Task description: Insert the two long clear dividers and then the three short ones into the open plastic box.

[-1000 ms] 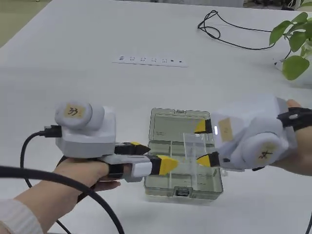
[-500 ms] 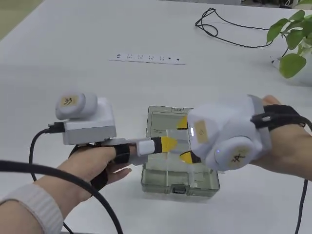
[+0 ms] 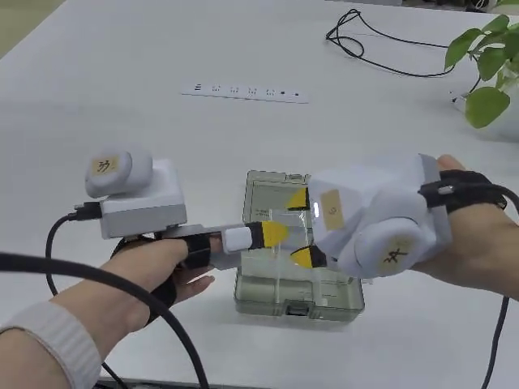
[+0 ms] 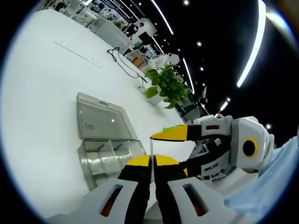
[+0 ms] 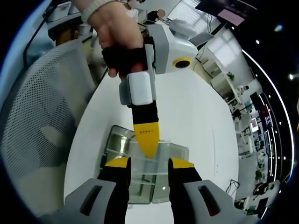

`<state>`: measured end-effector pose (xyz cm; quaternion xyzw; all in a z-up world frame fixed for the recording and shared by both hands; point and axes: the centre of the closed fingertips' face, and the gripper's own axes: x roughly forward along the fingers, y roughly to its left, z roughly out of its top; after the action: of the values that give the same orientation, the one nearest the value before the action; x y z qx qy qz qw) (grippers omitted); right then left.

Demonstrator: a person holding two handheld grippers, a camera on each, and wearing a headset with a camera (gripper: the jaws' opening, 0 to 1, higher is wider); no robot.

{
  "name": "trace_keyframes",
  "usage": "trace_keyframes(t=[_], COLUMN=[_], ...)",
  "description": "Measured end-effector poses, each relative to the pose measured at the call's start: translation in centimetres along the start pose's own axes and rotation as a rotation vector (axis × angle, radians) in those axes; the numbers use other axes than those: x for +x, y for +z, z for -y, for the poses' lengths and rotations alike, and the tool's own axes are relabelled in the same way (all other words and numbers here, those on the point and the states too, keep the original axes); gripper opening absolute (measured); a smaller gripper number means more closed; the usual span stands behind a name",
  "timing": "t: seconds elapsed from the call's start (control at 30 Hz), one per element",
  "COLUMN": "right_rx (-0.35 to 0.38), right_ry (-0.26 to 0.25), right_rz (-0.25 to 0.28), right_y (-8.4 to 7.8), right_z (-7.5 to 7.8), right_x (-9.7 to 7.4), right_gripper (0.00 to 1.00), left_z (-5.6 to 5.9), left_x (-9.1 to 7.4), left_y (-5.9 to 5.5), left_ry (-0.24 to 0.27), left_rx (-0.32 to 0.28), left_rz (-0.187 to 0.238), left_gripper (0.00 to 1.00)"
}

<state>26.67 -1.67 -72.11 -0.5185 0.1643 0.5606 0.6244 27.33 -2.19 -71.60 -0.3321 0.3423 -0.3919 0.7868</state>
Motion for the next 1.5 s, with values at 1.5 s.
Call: trace_keyframes(t=[1.5], right_rx=[0.36], right_ry=[0.617], right_rz=[0.092], right_y=[1.9], right_z=[-3.3], right_x=[-3.7], right_gripper=[0.09], left_z=[4.2], left_x=[-1.9], left_y=[-3.3], left_ry=[-0.243], left_rx=[0.633], left_rz=[-0.062], left_gripper=[0.0])
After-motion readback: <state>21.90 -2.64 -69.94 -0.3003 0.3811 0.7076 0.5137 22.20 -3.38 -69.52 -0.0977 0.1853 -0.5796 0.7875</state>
